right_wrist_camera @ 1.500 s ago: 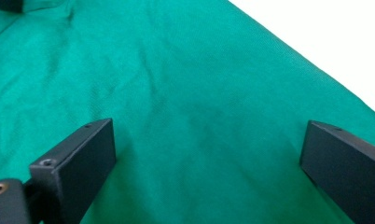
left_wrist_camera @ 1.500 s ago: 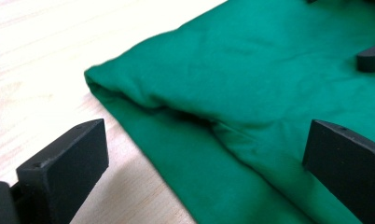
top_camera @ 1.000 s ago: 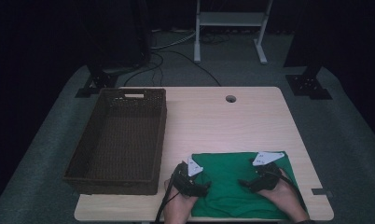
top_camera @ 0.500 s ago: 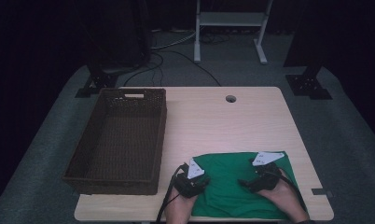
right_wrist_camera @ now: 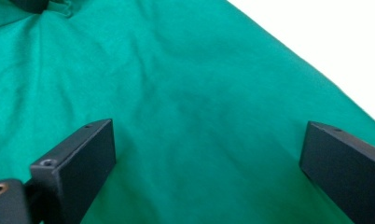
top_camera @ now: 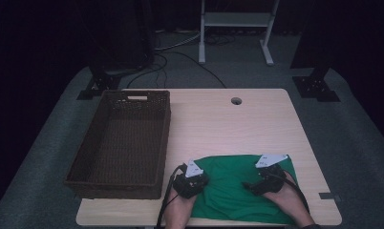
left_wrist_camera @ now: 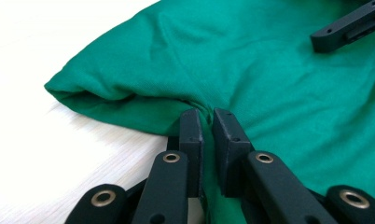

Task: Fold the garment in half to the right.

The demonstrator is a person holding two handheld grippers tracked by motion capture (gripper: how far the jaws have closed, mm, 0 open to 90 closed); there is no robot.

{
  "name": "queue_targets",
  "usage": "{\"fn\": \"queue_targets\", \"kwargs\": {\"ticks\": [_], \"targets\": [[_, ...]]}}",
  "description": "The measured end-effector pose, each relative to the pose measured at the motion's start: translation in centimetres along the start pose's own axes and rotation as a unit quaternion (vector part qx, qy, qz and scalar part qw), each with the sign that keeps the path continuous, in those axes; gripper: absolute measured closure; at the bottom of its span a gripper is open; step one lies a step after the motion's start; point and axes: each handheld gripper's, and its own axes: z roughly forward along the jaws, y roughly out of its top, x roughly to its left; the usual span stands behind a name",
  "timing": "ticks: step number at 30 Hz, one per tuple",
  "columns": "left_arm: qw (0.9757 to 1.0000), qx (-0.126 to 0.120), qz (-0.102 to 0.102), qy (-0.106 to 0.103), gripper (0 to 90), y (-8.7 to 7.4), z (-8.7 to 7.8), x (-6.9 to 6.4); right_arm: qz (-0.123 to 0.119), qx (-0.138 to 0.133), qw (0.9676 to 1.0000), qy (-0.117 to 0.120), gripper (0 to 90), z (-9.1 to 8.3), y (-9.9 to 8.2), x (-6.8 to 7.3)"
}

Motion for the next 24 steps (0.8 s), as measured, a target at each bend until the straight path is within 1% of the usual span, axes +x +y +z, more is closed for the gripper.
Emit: {"fn": "queue_targets", "kwargs": {"ticks": [2,3,5,9,12,15,18,19,22,24], "targets": [[1.0000,-0.001,-0.002,0.002,82.9,-0.1,-0.2,0.3,0.001,0.001,1.0000,-0.002,2.4,-0.1,0.5,-0.2],[1.0000,0.000,-0.003,0.002,82.9,-0.2,-0.3,0.4,0.002,-0.002,1.0000,-0.004,2.4,-0.1,0.7,-0.4],[1.0000,0.000,-0.004,0.001,82.9,-0.3,-0.4,0.5,0.006,-0.004,0.9999,-0.010,2.4,-0.2,1.3,-0.8],[1.0000,-0.002,-0.005,-0.002,82.9,-0.4,-0.5,0.7,0.009,-0.016,0.9997,-0.017,2.4,-0.4,3.1,-1.5],[1.0000,-0.002,-0.005,-0.003,82.9,-0.4,-0.5,0.7,0.019,-0.026,0.9992,-0.023,2.4,-0.1,4.4,-2.3],[1.0000,-0.003,-0.006,-0.004,82.9,-0.4,-0.5,0.8,0.033,-0.033,0.9985,-0.028,2.4,0.7,5.3,-3.3],[1.0000,-0.004,-0.007,-0.004,82.9,-0.4,-0.5,0.8,0.042,-0.029,0.9982,-0.032,2.5,2.0,5.7,-4.4],[1.0000,-0.004,-0.007,-0.004,82.9,-0.4,-0.5,0.9,0.048,-0.028,0.9980,-0.029,2.5,2.5,5.9,-4.8],[1.0000,-0.004,-0.007,-0.004,82.9,-0.4,-0.5,0.9,0.062,-0.037,0.9970,-0.028,3.4,3.6,5.7,-5.7],[1.0000,-0.004,-0.007,-0.004,82.9,-0.4,-0.5,0.9,0.068,-0.028,0.9968,-0.031,3.3,4.5,5.4,-6.1]]}}
